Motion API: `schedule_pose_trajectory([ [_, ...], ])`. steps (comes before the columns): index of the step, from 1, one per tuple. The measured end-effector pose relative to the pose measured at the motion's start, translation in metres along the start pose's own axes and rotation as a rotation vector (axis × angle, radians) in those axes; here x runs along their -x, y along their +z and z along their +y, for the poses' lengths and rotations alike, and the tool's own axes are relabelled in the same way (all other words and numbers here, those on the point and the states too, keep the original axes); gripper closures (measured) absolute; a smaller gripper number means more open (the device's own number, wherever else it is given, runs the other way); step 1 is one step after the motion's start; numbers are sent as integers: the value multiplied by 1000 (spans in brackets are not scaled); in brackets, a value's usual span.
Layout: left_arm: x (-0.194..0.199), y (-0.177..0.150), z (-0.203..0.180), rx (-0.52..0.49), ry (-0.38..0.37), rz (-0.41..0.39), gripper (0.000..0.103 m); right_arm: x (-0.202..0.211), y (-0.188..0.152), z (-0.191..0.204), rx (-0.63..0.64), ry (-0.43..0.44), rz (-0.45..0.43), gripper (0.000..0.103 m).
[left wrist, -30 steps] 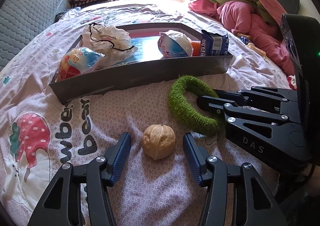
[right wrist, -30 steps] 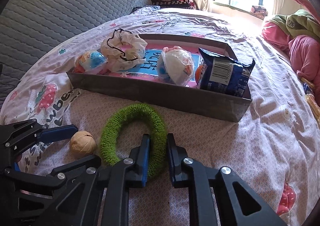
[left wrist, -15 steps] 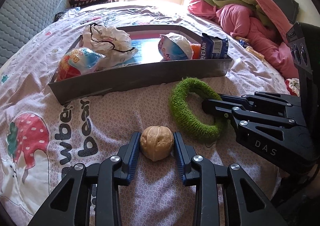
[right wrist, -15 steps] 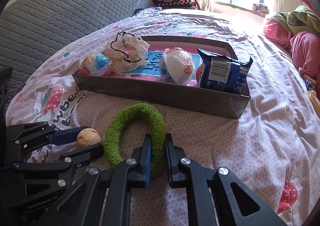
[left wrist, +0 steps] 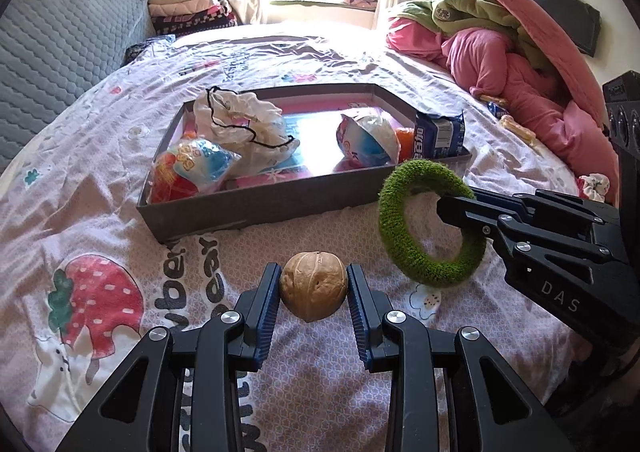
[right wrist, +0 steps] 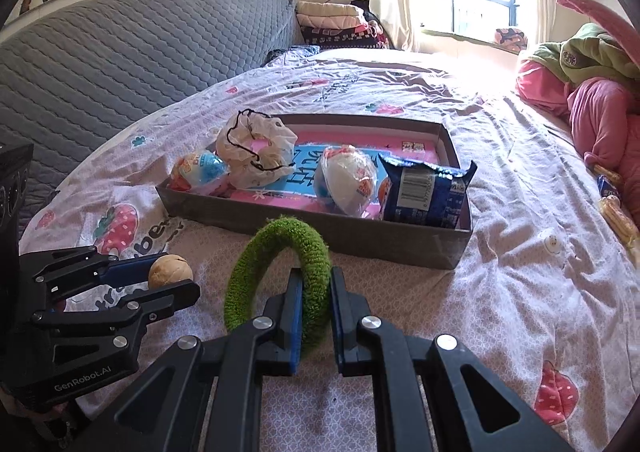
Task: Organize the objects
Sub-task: 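Lift and carry the walnut with the left tool while the right tool carries the ring over the tray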
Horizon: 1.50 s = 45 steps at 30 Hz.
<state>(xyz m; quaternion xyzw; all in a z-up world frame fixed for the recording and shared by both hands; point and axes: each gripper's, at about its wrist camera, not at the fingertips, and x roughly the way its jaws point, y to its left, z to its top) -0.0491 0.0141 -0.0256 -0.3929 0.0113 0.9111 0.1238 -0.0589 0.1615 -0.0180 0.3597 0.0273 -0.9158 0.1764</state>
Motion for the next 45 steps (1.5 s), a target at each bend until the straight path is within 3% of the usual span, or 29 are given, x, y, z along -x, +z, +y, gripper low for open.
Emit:
schedule_pose_trajectory([
  [11, 23, 29, 7, 16, 52, -74, 69, 25, 19, 7, 23, -18, -100, 91],
  [28, 27, 64, 15, 33, 63, -130, 69, 44, 49, 8, 55, -59, -197, 91],
  [36, 15, 86, 27, 48, 75, -153, 69, 40, 71, 7, 69, -76, -229, 91],
  [45, -16, 109, 40, 71, 83, -141, 69, 10, 86, 8, 89, -105, -207, 90],
])
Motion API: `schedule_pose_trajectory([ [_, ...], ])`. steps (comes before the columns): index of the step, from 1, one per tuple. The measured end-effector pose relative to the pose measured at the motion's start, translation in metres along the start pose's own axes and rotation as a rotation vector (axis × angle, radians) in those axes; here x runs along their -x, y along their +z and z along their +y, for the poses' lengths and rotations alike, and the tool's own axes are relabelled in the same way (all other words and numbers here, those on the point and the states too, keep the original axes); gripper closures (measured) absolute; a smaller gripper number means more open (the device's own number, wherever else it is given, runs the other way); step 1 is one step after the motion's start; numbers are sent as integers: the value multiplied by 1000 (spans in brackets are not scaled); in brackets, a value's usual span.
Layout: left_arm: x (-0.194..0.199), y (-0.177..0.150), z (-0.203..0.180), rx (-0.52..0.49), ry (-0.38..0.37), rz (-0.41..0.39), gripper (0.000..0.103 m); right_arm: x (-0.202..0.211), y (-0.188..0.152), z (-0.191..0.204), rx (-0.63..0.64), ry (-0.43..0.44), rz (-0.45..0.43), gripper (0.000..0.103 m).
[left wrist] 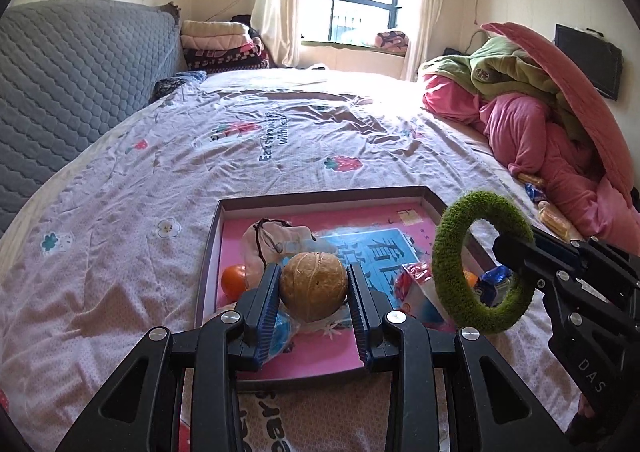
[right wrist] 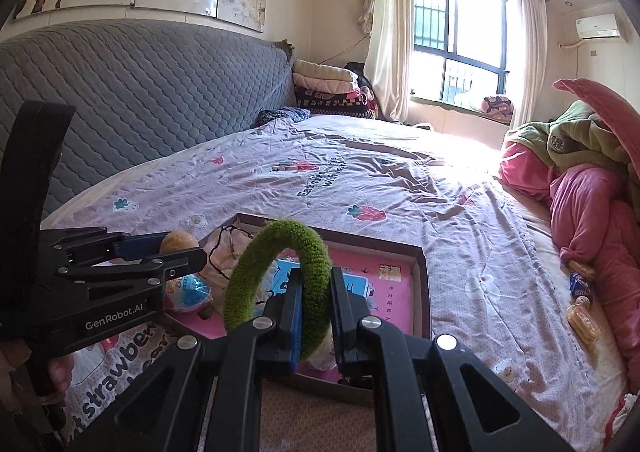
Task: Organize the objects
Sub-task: 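Lift and carry the walnut with the left tool while the right tool carries the ring over the tray, then lower the walnut into the tray with the left tool while the right tool lowers the ring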
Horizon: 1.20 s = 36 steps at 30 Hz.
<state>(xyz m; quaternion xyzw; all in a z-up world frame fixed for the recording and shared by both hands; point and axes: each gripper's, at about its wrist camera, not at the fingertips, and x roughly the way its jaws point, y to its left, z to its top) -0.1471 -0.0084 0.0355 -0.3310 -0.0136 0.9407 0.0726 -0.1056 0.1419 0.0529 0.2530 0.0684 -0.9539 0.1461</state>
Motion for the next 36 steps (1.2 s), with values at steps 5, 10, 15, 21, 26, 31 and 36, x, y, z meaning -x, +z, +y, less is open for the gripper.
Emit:
schedule_pose_trajectory([
  [5, -22, 2, 3, 8, -2, 17, 69, -20, 1, 0, 15, -16, 17, 90],
  [10, -41, -1, 3, 10, -4, 39, 69, -36, -2, 2, 46, -35, 36, 90],
  [15, -52, -7, 0, -3, 1, 51, 69, -46, -9, 3, 63, -44, 52, 90],
  [21, -65, -15, -3, -19, 1, 76, 69, -57, -16, 6, 86, -58, 80, 90],
  [26, -72, -21, -5, -30, -2, 91, 69, -62, -23, 14, 127, -61, 97, 90],
  [31, -77, -25, -8, -39, -11, 104, 69, -66, -29, 24, 189, -92, 107, 90],
  [36, -80, -31, -13, -52, -24, 116, 69, -68, -32, 28, 238, -141, 105, 90],
])
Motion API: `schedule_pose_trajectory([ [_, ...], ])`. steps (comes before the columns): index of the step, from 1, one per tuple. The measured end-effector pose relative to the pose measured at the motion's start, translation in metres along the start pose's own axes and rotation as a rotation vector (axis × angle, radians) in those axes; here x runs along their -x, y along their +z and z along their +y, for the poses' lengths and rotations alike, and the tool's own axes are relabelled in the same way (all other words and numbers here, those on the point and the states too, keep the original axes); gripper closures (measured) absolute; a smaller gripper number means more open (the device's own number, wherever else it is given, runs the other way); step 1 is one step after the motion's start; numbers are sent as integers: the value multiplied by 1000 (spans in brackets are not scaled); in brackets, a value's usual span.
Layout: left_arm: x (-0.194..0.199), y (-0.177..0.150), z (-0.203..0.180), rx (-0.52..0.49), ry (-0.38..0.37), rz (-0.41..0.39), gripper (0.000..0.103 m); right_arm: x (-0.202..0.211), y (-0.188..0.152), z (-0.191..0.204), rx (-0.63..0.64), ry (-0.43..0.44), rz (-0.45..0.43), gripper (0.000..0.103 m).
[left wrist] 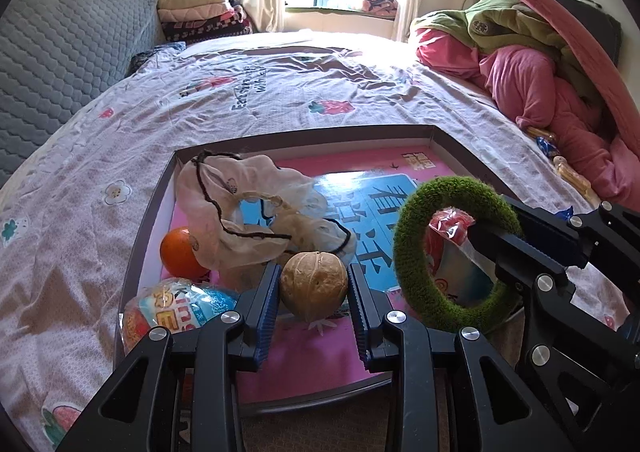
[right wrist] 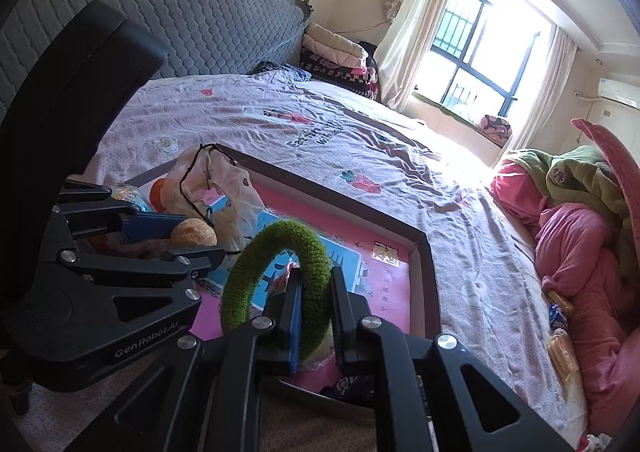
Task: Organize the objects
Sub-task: 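Lower the walnut into the tray with the left tool while the right tool lowers the ring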
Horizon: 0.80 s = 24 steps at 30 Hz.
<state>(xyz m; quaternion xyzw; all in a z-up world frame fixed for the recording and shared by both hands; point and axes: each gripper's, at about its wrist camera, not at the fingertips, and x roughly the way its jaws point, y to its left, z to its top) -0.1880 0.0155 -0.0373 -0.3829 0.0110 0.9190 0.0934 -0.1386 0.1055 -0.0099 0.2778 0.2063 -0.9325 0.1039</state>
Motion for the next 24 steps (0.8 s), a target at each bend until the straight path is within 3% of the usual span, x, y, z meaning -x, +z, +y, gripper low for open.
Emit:
schedule_pose_trajectory([
  [20, -6, -8, -2, 5, -2, 34, 69, 0, -4, 2, 14, 7, -9, 90],
  [24, -7, -8, 2, 18, -1, 42, 69, 3, -3, 3, 19, 19, -25, 83],
])
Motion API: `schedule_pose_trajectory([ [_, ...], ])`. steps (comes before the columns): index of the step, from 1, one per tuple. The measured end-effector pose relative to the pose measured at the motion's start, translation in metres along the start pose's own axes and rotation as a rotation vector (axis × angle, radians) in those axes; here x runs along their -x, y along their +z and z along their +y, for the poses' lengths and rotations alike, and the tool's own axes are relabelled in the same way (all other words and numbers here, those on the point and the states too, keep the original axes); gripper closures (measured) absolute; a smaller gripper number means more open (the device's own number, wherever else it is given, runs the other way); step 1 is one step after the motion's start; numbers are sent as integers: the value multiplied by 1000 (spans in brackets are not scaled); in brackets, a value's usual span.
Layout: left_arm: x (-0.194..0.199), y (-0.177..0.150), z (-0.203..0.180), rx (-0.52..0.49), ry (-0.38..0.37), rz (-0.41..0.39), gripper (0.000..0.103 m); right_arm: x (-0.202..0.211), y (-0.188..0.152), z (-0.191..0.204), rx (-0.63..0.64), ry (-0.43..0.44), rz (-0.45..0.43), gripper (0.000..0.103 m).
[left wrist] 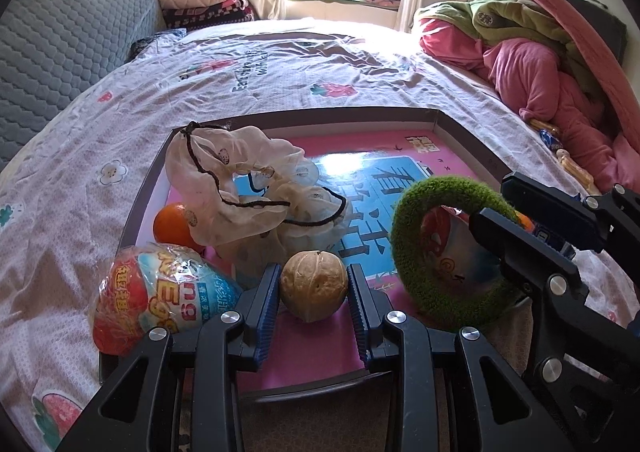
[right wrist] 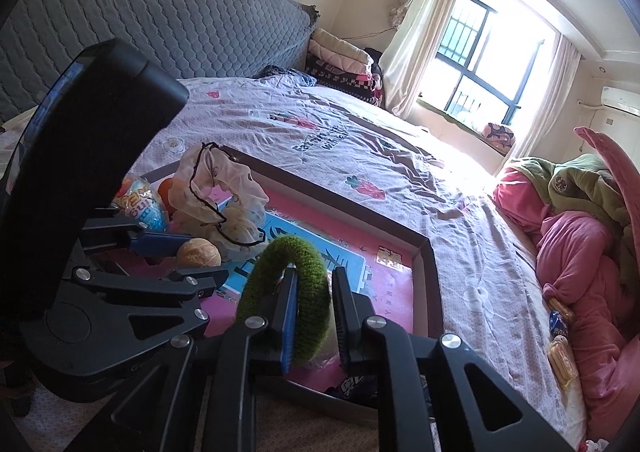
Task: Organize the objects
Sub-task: 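Lower the walnut into the tray with the left tool while the right tool lowers the ring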
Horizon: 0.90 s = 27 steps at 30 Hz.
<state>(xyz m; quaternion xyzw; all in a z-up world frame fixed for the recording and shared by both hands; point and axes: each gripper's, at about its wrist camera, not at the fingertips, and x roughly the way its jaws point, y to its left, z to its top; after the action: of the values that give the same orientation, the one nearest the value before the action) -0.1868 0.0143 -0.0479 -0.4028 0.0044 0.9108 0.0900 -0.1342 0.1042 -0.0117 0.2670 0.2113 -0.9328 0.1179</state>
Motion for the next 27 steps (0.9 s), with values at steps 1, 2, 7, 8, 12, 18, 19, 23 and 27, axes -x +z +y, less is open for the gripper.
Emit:
schedule_pose_trajectory([
  [1, 0, 0, 0, 0, 2, 0, 69, 1, 1, 1, 1, 3, -3, 78],
  [2, 0, 0, 0, 1, 1, 1, 69, 1, 1, 1, -3, 4, -4, 77],
  [7, 0, -1, 2, 4, -4, 4, 69, 3, 0, -5, -41, 18, -6, 68],
  [8, 0, -1, 2, 4, -5, 5, 69, 3, 0, -7, -55, 23, -9, 67],
  [12, 0, -1, 2, 6, -5, 7, 69, 9, 1, -14, -94, 39, -23, 63],
  [18, 1, -1, 1, 5, -3, 8, 69, 17, 3, -25, -155, 72, -46, 59],
  [19, 1, -1, 1, 6, -5, 11, 69, 17, 3, -26, -163, 81, -42, 58],
  [23, 4, 0, 0, 8, -3, 10, 66, 15, 1, -28, -188, 104, -26, 57],
  [27, 9, 0, -1, 7, -4, 9, 61, 12, -1, -34, -223, 111, -12, 57],
])
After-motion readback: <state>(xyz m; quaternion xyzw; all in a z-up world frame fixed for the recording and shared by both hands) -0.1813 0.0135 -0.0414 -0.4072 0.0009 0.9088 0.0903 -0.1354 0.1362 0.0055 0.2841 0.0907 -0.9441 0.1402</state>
